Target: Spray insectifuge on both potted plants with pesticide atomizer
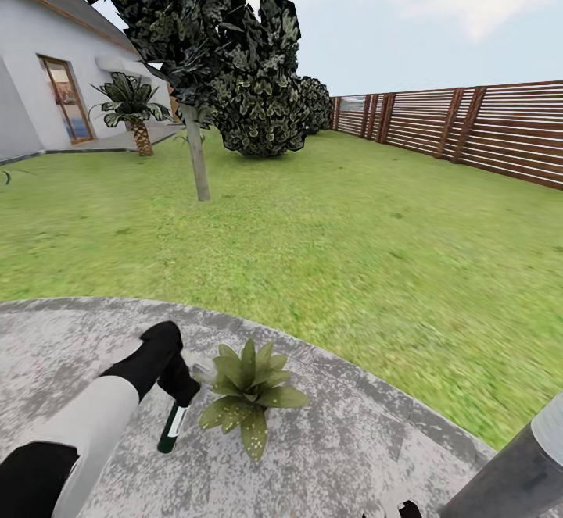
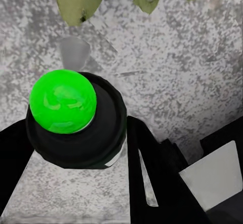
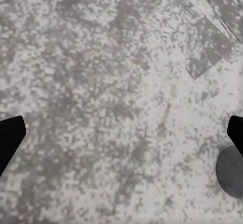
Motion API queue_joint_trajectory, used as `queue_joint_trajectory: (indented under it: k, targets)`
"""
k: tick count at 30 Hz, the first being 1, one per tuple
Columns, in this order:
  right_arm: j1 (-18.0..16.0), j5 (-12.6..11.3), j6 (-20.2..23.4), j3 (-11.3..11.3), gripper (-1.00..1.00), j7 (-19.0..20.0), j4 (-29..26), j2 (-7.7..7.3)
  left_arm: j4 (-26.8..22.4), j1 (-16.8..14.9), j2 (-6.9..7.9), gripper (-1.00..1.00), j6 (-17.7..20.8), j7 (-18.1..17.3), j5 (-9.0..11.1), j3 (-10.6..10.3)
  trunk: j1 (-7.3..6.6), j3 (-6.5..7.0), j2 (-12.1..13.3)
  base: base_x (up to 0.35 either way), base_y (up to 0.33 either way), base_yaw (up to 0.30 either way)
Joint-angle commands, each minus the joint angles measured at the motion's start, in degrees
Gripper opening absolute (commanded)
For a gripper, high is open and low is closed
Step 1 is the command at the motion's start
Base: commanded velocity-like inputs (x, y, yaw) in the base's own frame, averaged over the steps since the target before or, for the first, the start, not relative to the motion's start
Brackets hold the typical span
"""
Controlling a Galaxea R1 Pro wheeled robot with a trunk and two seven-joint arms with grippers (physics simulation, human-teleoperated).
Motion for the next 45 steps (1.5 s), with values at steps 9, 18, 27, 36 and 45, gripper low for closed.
queue_joint_trajectory:
  k: [9, 18, 27, 36, 45]
  targets:
    - [-0.04, 0.55, -0.21, -0.45, 1.00, -0.22, 0.07, 0.00, -0.02, 0.50, -0.09, -1.00, 1.01, -0.70, -4.27, 0.31, -0.01, -0.05, -0.02, 0.168, 0.156, 0.000]
    - [-0.04, 0.26, -0.20, -0.47, 1.00, -0.22, 0.00, 0.09, 0.79, 5.16, -0.08, -1.00, 0.51, -0.33, -5.00, 0.31, -0.01, -0.05, -0.02, 0.063, 0.081, -0.027]
    - [-0.04, 0.26, -0.21, -0.45, 1.00, -0.28, 0.00, 0.09, 0.93, 8.11, 0.50, -1.00, 0.23, -0.02, -4.34, 0.31, -0.01, -0.05, -0.02, 0.000, 0.000, -0.123]
    - [-0.04, 0.26, -0.21, -0.46, 1.00, -0.29, 0.00, 0.09, 4.02, 9.87, 1.18, -1.00, 0.28, 0.18, -4.32, 0.99, -0.01, -0.05, -0.02, 0.000, 0.000, -0.001]
    - [-0.04, 0.34, -0.21, -0.45, 1.00, -0.25, 0.07, 0.09, 3.51, 9.52, 4.20, -1.00, 0.28, 0.18, -4.32, 4.36, -0.01, -0.05, -0.02, 0.000, 0.000, 0.000]
